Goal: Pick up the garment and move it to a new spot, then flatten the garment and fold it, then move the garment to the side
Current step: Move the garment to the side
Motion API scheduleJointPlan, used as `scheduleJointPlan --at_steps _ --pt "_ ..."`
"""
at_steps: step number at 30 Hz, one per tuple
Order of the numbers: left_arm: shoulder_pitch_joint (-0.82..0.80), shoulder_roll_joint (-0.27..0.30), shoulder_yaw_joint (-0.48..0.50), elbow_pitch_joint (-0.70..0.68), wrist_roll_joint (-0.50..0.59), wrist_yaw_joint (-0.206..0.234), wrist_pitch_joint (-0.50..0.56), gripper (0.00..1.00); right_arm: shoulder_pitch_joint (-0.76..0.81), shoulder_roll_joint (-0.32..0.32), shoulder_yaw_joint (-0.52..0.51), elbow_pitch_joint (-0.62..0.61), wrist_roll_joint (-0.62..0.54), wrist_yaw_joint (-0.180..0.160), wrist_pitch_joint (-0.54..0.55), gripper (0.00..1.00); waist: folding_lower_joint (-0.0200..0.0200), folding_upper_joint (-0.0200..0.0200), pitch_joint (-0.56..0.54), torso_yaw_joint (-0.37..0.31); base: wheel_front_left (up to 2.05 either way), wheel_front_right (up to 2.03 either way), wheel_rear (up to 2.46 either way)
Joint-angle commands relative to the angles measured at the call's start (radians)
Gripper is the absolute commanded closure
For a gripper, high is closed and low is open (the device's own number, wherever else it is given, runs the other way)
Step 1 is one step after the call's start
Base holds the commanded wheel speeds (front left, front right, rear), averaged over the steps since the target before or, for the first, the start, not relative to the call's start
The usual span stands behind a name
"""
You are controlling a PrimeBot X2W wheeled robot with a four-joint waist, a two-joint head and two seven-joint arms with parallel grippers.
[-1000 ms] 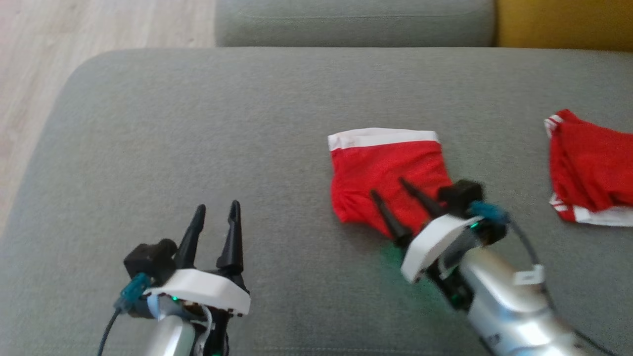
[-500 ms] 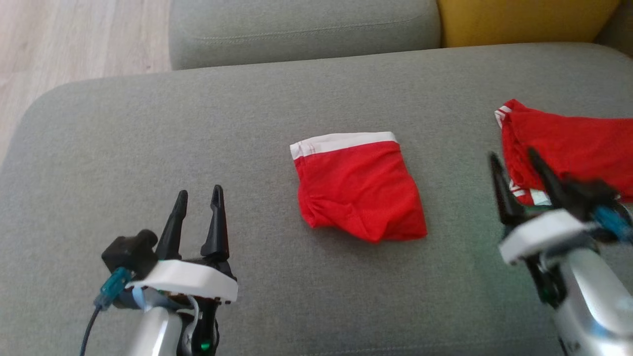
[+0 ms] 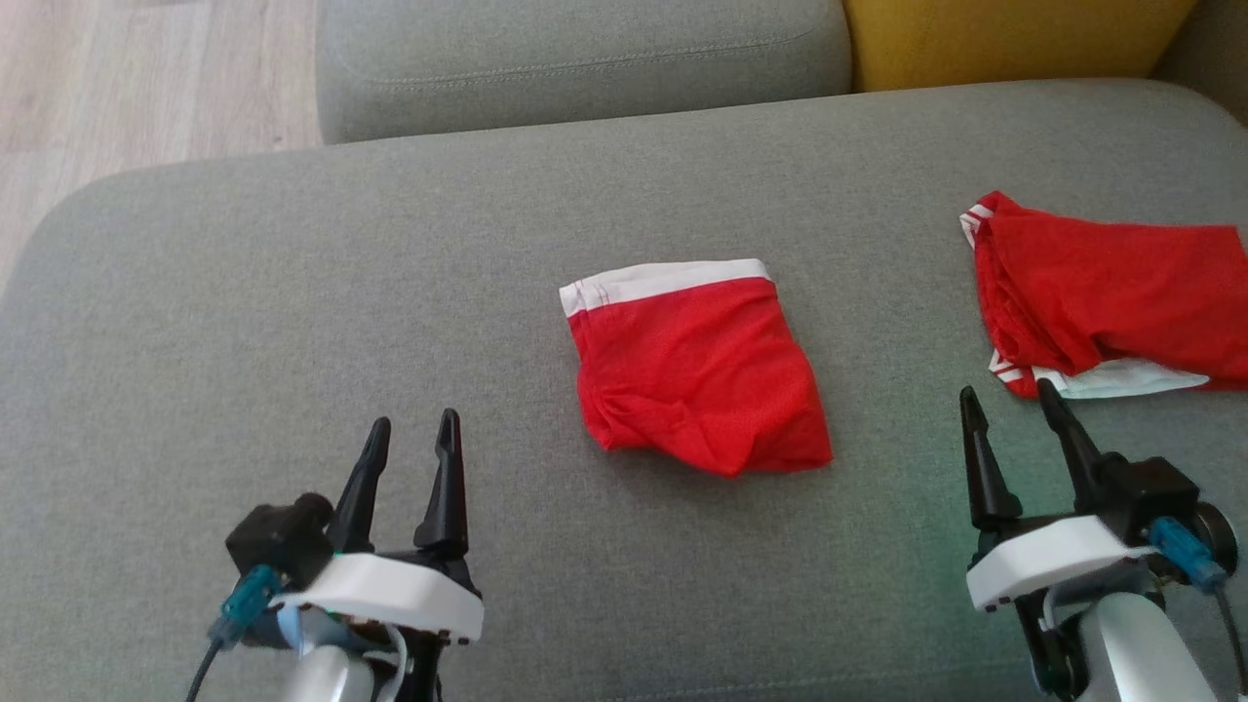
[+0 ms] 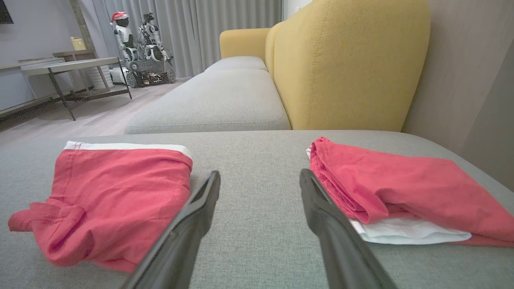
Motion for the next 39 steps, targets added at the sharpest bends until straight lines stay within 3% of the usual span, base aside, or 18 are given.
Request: scheduleJointPlan --at_steps 1,7,14,24,34,35,36,37,38,39 --pt "-0.038 0.002 0.030 -0.041 0.010 0.005 -0.008 0.00 -0.021 -0.002 0.013 -0.038 -0.006 -0.001 0.000 0.00 0.0000 0.0000 0.002 0.001 0.00 0.00 0.00" --pt "-0.059 0.002 0.030 -0.046 0.012 -0.002 -0.008 0.00 -0.038 0.012 0.009 -0.060 -0.007 -0.001 0.019 0.00 0.0000 0.0000 0.028 0.015 0.00 0.00 0.00" --pt "-0.086 0.002 0.015 -0.043 0.015 -0.012 -0.008 0.00 -0.120 0.027 0.078 -0.019 0.071 -0.001 0.094 0.00 0.0000 0.0000 0.086 0.048 0.00 0.00 0.00" --pt "-0.124 0.002 -0.003 -0.027 0.018 -0.020 -0.008 0.00 -0.281 0.031 0.148 0.174 0.237 -0.001 0.197 0.00 0.0000 0.0000 0.149 0.118 0.00 0.00 0.00" --pt "-0.148 0.002 -0.020 -0.020 0.020 -0.020 -0.008 0.00 -0.401 0.034 0.186 0.378 0.284 -0.001 0.227 0.00 0.0000 0.0000 0.184 0.163 0.00 0.00 0.00" --pt "-0.149 0.002 -0.021 -0.020 0.020 -0.019 -0.008 0.00 -0.409 0.034 0.199 0.393 0.278 -0.001 0.223 0.12 0.0000 0.0000 0.186 0.165 0.00 0.00 0.00" --pt "-0.150 0.002 -0.021 -0.021 0.020 -0.018 -0.008 0.00 -0.416 0.033 0.213 0.405 0.269 -0.001 0.214 0.75 0.0000 0.0000 0.187 0.165 0.00 0.00 0.00" --pt "-0.150 0.002 -0.021 -0.021 0.020 -0.018 -0.008 0.00 -0.416 0.033 0.213 0.405 0.269 -0.001 0.214 0.75 0.0000 0.0000 0.187 0.165 0.00 0.00 0.00" --pt "-0.150 0.002 -0.021 -0.021 0.021 -0.017 -0.008 0.00 -0.423 0.030 0.228 0.413 0.257 -0.001 0.200 1.00 0.0000 0.0000 0.189 0.164 0.00 0.00 0.00" --pt "-0.149 0.002 -0.020 -0.022 0.021 -0.016 -0.008 0.00 -0.430 0.027 0.243 0.421 0.244 -0.001 0.184 1.00 0.0000 0.0000 0.189 0.161 0.00 0.00 0.00"
